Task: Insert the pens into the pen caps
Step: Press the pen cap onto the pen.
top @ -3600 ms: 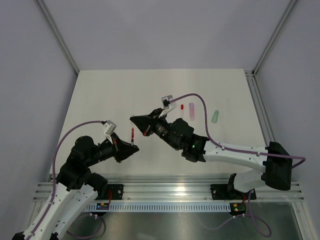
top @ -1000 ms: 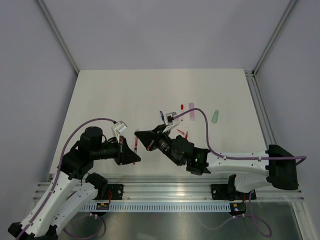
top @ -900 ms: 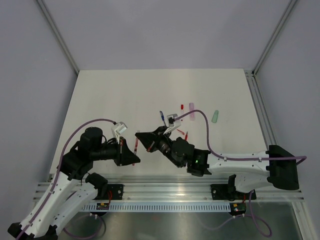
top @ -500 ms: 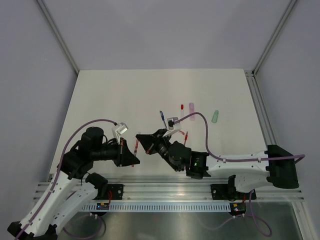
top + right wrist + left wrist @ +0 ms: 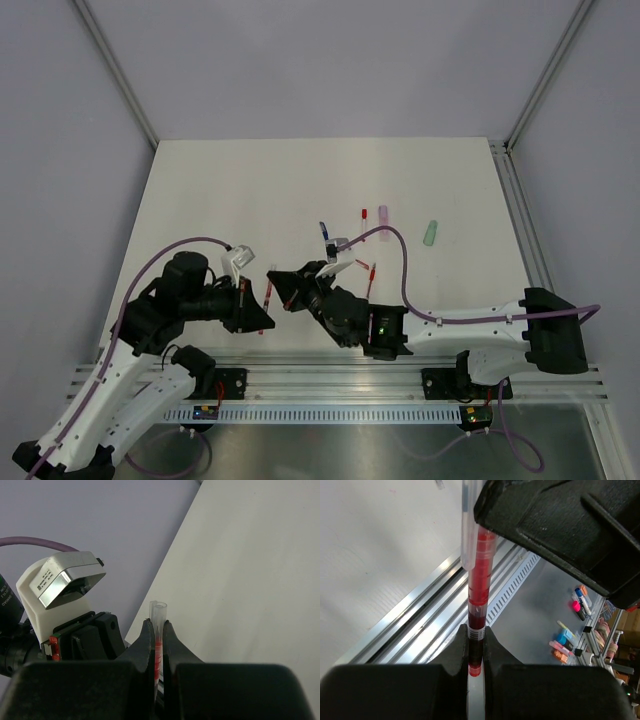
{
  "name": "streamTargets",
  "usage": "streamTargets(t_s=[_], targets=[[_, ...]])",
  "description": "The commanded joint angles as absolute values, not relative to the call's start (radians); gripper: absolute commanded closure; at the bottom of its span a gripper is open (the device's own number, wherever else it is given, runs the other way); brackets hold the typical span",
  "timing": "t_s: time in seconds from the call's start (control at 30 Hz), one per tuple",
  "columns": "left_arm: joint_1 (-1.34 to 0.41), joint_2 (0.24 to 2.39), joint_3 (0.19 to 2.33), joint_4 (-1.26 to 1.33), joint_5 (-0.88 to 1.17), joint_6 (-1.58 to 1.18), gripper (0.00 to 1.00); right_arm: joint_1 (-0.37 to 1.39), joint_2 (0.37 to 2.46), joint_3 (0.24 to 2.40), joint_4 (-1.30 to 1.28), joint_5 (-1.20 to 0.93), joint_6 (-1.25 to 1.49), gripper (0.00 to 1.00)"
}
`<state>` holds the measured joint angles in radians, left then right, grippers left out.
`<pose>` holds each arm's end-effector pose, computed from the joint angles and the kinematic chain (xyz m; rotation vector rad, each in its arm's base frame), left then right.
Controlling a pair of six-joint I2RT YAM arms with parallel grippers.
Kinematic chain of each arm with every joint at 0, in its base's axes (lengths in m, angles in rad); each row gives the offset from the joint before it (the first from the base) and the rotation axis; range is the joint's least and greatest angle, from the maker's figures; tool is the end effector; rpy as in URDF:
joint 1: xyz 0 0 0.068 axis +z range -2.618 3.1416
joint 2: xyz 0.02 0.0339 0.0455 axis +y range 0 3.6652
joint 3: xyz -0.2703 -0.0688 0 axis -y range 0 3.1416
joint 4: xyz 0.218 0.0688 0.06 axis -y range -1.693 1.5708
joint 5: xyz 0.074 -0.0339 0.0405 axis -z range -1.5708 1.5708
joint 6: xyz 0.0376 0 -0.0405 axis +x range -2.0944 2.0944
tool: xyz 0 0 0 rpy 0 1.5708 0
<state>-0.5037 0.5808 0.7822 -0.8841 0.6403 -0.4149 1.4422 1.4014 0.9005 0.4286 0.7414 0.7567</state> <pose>0.0561 -0.0566 0.2985 0.4739 2.3277 -1.1922 0.0631 0.2902 0.3205 0.0072 1.7364 1.0652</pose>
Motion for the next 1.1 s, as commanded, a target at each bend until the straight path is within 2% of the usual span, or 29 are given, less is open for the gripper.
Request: streamTargets(t_s=[0.0, 0.3, 0.57, 0.63, 0.8, 0.93, 1.03, 1.07], targets=[[-0.465, 0.595, 0.940, -0.316, 0.394, -0.410, 1.00, 1.618, 1.492, 0.850, 0.052, 0.400, 0.738, 1.00], [-0.465, 0.591, 0.838, -0.235, 0.506, -0.480, 1.00, 1.621, 1.465, 0.873, 0.028, 0.486, 0.715, 1.00], [-0.465, 0.519, 0.648, -0.152, 0.612, -0.602, 1.00, 1.491, 1.338, 0.891, 0.101, 0.440, 0.647, 1.00], [-0.466, 0.512, 0.567, -0.076, 0.655, -0.644, 1.00, 1.456, 1.342, 0.940, 0.103, 0.411, 0.629, 0.96], [-0.466, 0.477, 0.477, -0.031, 0.666, -0.703, 1.00, 1.414, 1.365, 1.032, 0.063, 0.379, 0.597, 0.77], [-0.466, 0.440, 0.463, -0.046, 0.655, -0.703, 1.00, 1.393, 1.373, 1.065, 0.060, 0.377, 0.588, 0.75], [-0.466, 0.420, 0.463, -0.061, 0.638, -0.692, 1.00, 1.387, 1.371, 1.063, 0.060, 0.385, 0.595, 0.67], [-0.466, 0.417, 0.463, -0.075, 0.637, -0.684, 1.00, 1.382, 1.371, 1.063, 0.060, 0.379, 0.598, 0.67]])
